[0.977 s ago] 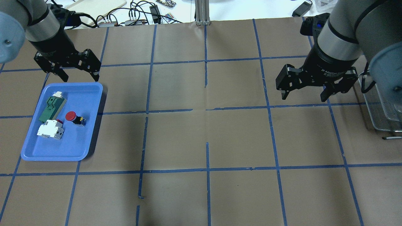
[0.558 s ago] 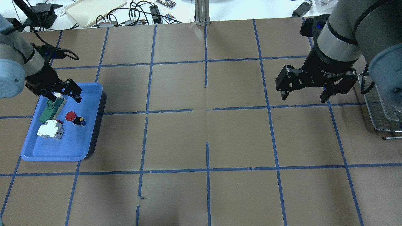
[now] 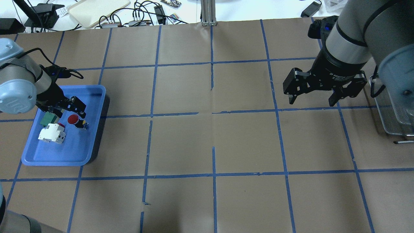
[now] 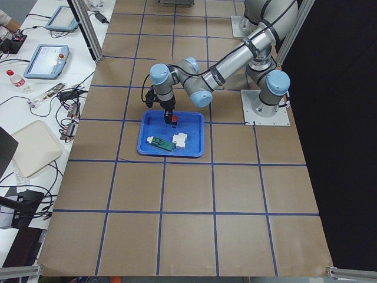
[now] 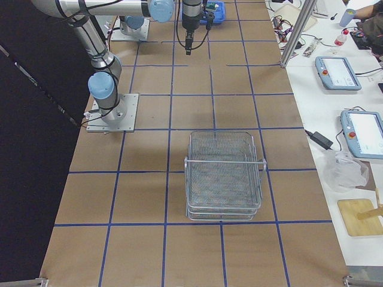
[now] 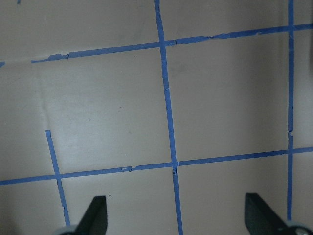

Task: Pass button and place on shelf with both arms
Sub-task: 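Close the left gripper on the red push button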

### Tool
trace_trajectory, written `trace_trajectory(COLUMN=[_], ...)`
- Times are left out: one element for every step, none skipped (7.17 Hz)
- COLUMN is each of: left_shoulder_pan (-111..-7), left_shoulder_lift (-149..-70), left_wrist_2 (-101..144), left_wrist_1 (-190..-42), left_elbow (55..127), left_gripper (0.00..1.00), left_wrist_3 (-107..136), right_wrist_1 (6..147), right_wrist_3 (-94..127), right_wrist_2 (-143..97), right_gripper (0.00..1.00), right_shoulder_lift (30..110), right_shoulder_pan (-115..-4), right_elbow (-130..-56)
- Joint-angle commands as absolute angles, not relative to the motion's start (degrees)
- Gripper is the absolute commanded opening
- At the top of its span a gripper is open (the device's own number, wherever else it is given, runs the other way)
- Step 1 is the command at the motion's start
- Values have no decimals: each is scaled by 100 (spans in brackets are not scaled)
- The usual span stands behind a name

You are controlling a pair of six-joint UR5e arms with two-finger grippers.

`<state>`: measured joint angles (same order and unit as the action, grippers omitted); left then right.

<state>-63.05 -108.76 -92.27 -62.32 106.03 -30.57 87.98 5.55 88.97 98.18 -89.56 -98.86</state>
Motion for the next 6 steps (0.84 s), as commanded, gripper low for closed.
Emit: trace_trajectory(left_shoulder_pan=[-6302,-6302,-6345,-6354,-6363,-6424], left_shoulder_lift=[-10916,-10907,-10838,-10785,-10749,-10714], left_wrist_2=[-9228,-9202,-9176,-9176,-9184,-9132], left_wrist_1=[-6170,-6170,-6266,-6275,-6275,-6293], left_elbow=[10635,10635,10652,10696,10696,10548], left_gripper=[48,31,17,0,0,0], left_wrist_3=[-3085,-3094,-3120,-3155,-3155,-3155], right_wrist_1=[8798,8798,8780,8763,8806,8824], right_wrist_3=[554,554,562,554,562,562], right_wrist_2=[8886,8877,8868,8929,8886,8851], right_gripper=[100,100,100,100,100,100], right_shoulder_lift=[9809,9809,9809,9817,9817,9817], right_shoulder_pan=[-8956,-8956,-8956,-8956,-8956,-8947], right_elbow=[-9888,-9888,-9888,-9888,-9888,-9888])
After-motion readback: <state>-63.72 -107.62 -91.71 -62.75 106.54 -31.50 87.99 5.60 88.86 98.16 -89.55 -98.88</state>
